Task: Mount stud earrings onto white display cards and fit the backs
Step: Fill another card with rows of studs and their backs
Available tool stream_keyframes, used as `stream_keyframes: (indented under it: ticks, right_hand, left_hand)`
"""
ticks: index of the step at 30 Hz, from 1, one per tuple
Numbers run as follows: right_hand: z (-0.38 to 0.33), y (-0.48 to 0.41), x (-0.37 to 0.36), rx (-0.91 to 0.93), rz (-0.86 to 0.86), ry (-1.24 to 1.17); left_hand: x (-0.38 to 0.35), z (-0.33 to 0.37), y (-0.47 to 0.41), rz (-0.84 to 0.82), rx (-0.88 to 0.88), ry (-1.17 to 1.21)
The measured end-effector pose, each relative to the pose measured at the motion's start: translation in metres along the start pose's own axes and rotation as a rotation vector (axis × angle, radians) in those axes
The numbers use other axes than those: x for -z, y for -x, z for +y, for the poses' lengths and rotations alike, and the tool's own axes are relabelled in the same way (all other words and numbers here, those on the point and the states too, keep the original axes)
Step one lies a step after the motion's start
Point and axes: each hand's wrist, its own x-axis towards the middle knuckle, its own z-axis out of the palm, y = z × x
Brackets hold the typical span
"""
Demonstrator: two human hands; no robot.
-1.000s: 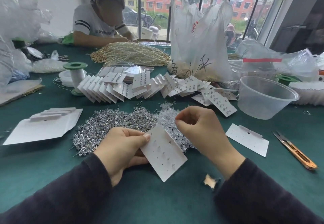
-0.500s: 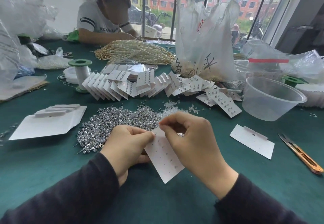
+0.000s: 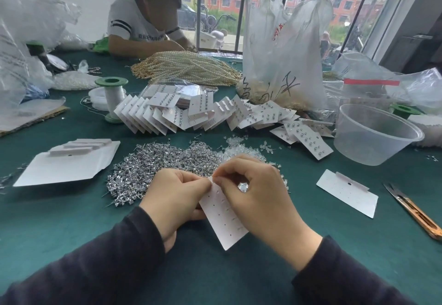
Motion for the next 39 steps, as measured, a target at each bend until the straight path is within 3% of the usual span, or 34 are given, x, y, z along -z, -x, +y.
stream_keyframes:
  ticks: [22,39]
  right_hand:
    - [0.005,0.001,0.0,0.044,-0.128,0.053]
    - [0.006,-0.001,0.009,0.041,-0.167,0.004]
  left_hand:
    - [0.003,-0.005,-0.003,0.026,0.006,-0.119]
    - [0.003,-0.006,0.0,-0.049,-0.001,-0.094]
